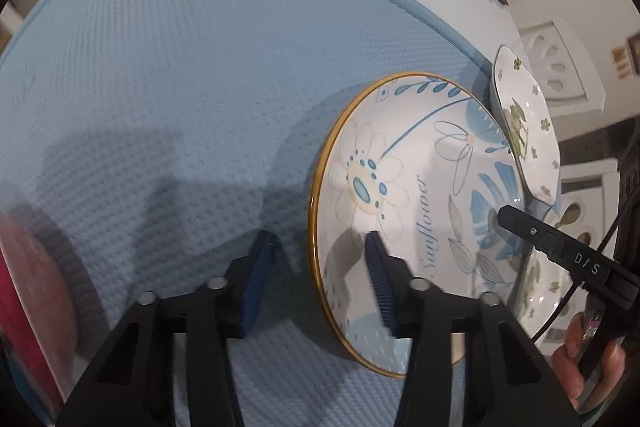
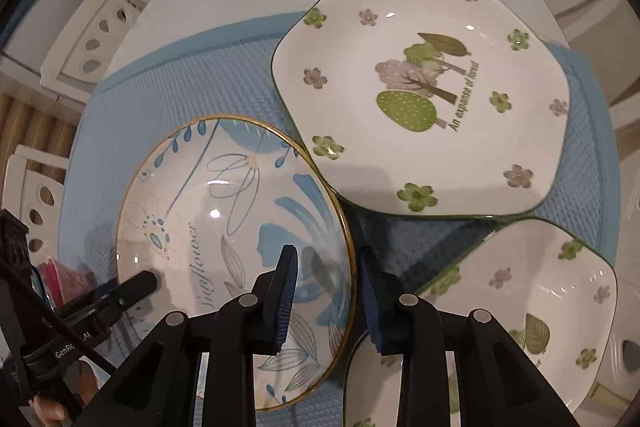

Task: Organize plates and bowls
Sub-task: 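Lift the Sunflower plate and lower it beside the bowl stack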

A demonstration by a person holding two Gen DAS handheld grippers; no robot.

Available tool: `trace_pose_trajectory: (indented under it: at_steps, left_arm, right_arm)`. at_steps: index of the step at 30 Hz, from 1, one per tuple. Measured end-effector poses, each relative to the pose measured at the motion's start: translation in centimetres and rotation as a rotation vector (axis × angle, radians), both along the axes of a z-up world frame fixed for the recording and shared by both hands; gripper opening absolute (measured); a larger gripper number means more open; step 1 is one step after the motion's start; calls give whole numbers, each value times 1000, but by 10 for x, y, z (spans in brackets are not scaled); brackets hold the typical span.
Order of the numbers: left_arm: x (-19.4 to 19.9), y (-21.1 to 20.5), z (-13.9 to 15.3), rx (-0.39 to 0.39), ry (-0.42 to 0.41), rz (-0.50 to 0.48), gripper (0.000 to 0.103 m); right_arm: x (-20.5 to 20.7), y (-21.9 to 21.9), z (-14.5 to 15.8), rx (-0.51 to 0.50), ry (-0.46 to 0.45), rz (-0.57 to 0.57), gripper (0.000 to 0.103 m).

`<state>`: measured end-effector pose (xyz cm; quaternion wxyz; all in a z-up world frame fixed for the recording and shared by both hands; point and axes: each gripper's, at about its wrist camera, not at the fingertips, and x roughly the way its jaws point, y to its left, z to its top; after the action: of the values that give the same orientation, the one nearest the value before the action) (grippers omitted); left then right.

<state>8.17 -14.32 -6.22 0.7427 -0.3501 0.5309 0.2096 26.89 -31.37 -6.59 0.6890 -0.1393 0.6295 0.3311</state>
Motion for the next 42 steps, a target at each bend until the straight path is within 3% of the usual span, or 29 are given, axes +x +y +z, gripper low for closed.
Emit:
trace_pose_trajectory:
  at_steps: [2,9,12,17,24,37,42]
  left_arm:
    - [3,3,-1,-6,-6,-12,29]
    - [4,6,-6,-82,-84,-2,29]
    - [9,-3,-4,-18,-69,-9,29]
    - [1,4,-3,-62,-94,77,29]
    - [-14,-5,10,-65,-112,133,29]
    - [-47,-41,44,50,-156,-13,29]
    - [-66,-53,55,62,-172,-49,29]
  right_arm:
    - [1,2,-4,-2,5,6,28]
    - [5,1,-8,37,15,8,24]
    - [-2,2,-7,25,-29,35,24]
    - [-2,-2,-4,41,-18,16,25]
    - [-14,-11,9,63,-15,4,25]
    - [-60,-41,43,119,-84,-13,25]
    - [-90,-52,61,96,-122,-19,25]
